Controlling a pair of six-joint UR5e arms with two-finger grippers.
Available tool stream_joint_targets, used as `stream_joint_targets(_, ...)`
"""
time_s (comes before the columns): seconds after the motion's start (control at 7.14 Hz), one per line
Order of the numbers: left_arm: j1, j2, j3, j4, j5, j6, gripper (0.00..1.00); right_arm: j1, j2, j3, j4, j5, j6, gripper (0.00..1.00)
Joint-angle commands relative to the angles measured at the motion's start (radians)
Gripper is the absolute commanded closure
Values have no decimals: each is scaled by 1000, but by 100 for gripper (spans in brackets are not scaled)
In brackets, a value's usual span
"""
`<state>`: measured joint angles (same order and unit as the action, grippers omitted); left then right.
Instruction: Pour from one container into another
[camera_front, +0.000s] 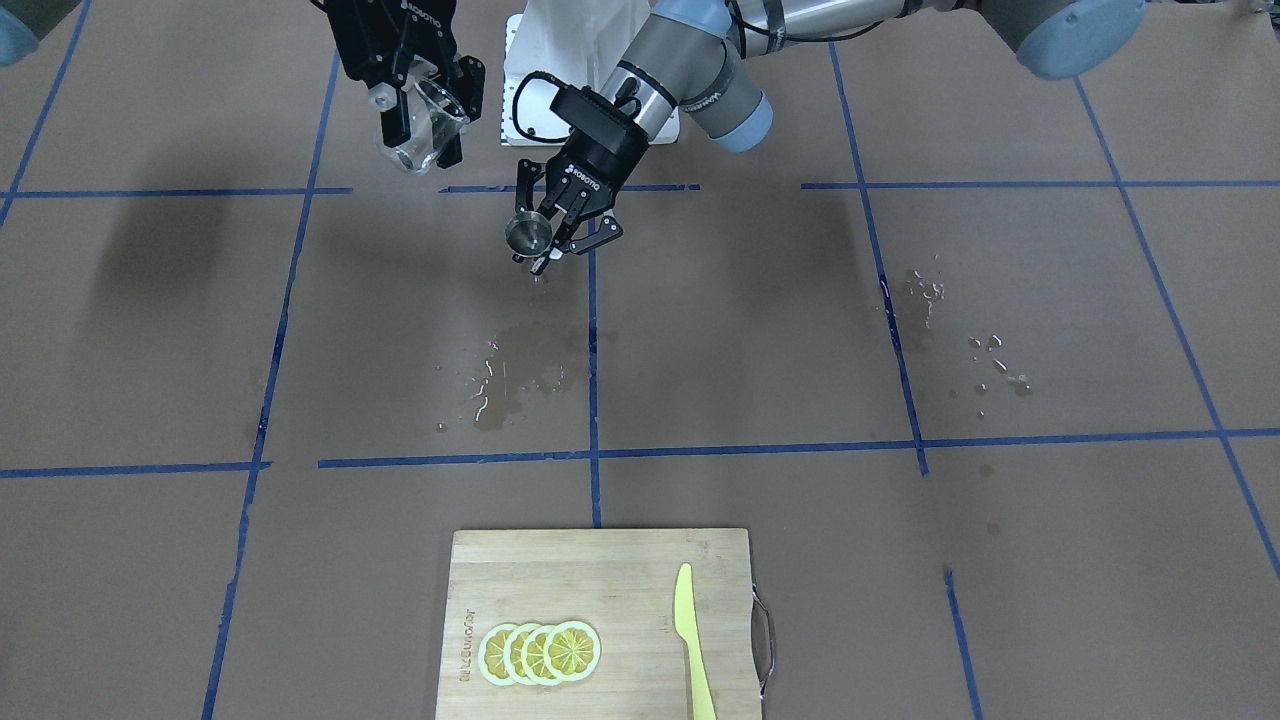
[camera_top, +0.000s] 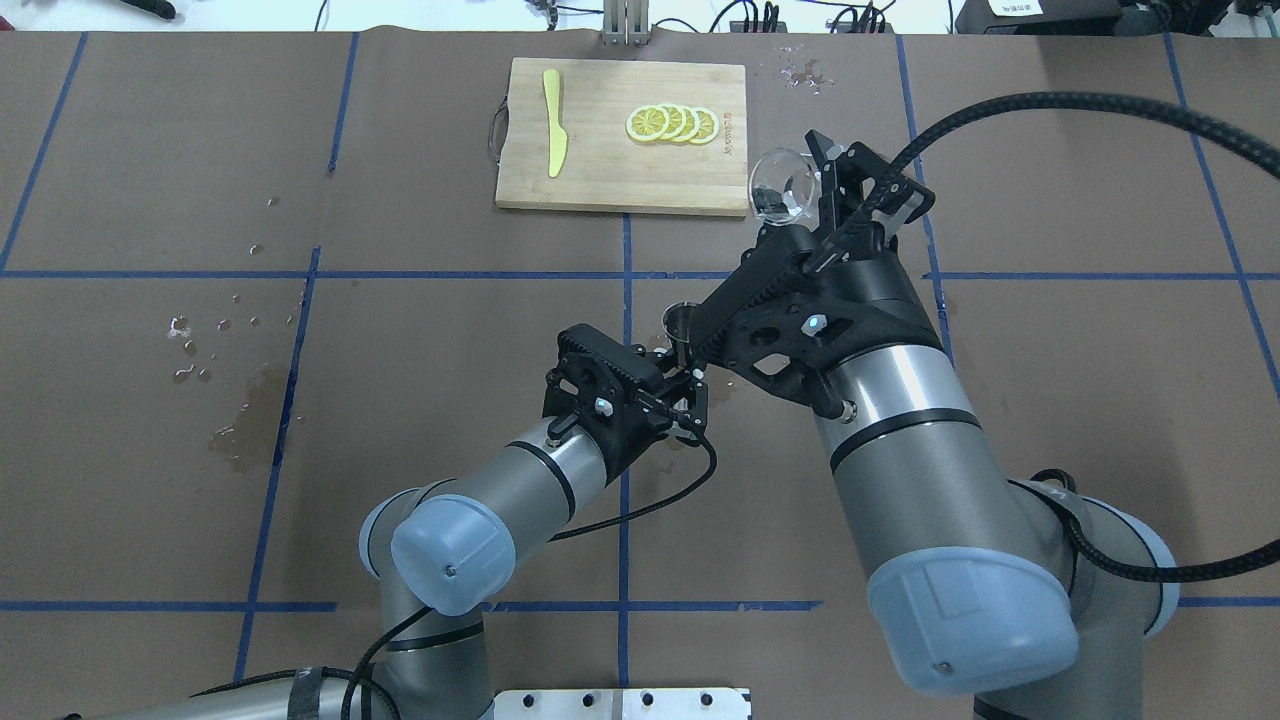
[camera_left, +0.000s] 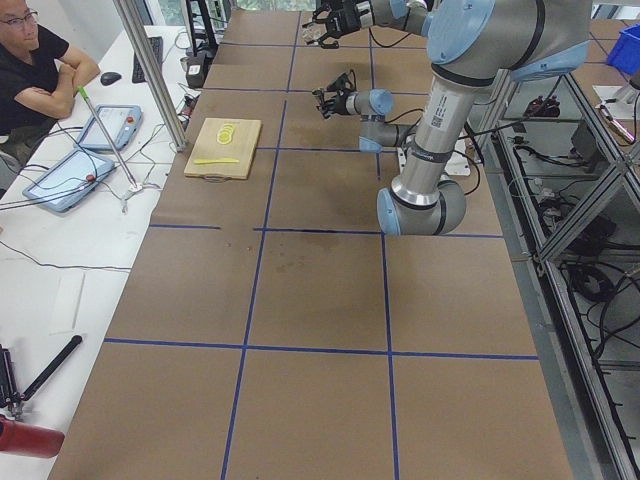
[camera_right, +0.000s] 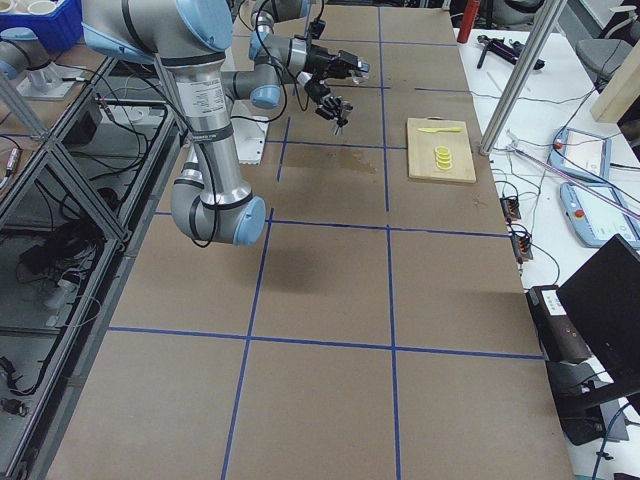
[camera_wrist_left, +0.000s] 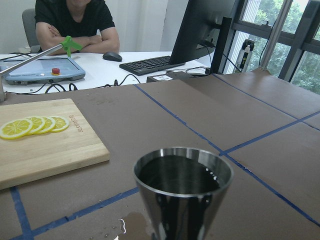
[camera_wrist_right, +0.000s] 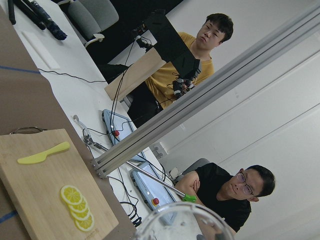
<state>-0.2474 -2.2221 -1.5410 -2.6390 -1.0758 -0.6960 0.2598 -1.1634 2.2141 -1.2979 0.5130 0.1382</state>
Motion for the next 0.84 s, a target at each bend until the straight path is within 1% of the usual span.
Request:
stream_joint_targets(0.0,-36,37,-60,-1,4,-4,100,27,-60,3,-1,12,177,100)
stream_joint_targets(0.14,-62,71,-91,0,4,-4,100,32,-90,3,-1,31,270,100)
stream_joint_targets(0.28,-81,111,-112,1,4,-2,100,45,-108,3,-1,76,397,100)
stream_joint_targets(0.42,-96,130,-122,1,4,0,100,61,-149,1,-1,125,484,100)
stream_joint_targets(0.56,-119,150,-126,1,5,0,100,71,-218,1,-1,169,586,100)
stream_joint_targets(0.7,-140,185,-140,1,4,7,100,112,-276,1,-1,250,697,100)
